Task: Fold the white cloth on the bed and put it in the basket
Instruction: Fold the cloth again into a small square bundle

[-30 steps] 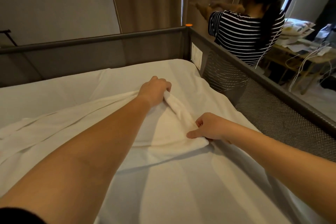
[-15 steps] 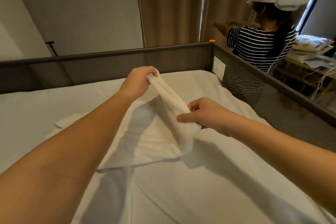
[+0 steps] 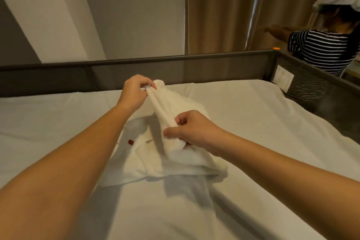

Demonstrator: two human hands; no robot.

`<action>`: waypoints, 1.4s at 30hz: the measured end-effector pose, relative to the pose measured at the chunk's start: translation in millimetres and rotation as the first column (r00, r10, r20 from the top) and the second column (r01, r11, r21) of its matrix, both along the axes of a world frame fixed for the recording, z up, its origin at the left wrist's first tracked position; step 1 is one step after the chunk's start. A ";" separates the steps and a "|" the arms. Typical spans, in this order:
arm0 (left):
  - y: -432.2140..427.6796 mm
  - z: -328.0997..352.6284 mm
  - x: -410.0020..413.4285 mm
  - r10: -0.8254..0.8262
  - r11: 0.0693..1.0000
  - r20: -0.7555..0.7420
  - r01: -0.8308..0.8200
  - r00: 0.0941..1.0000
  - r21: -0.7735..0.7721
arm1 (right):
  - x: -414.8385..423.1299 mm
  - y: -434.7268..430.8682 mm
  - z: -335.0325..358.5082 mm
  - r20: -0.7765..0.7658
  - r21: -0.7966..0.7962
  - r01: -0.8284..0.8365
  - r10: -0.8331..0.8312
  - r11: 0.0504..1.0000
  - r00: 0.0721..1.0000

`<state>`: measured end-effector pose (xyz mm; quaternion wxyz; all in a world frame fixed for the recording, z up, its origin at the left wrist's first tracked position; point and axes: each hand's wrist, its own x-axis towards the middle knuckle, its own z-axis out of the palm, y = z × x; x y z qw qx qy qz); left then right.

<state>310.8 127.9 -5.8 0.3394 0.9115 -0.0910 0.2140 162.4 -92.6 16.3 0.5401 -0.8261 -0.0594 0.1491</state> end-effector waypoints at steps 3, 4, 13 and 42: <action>37.3 -17.5 1.8 0.050 0.998 -0.018 -0.050 0.999 -0.036 | 1.8 38.2 -7.6 -0.026 -0.006 -0.043 0.043 0.999 0.999; 48.8 -22.9 1.7 0.059 0.997 -0.027 -0.061 0.998 -0.047 | 1.9 49.7 -10.5 -0.035 -0.008 -0.052 0.052 0.999 0.998; 112.8 -72.0 -3.2 0.117 0.974 -0.120 -0.137 0.986 -0.179 | 5.8 125.1 -44.2 -0.059 -0.063 -0.114 0.111 0.991 0.992; 113.9 -88.6 -30.6 0.061 0.944 -0.591 -0.238 0.805 -0.227 | 22.7 105.7 -71.2 0.149 -0.090 -0.156 0.169 0.984 0.974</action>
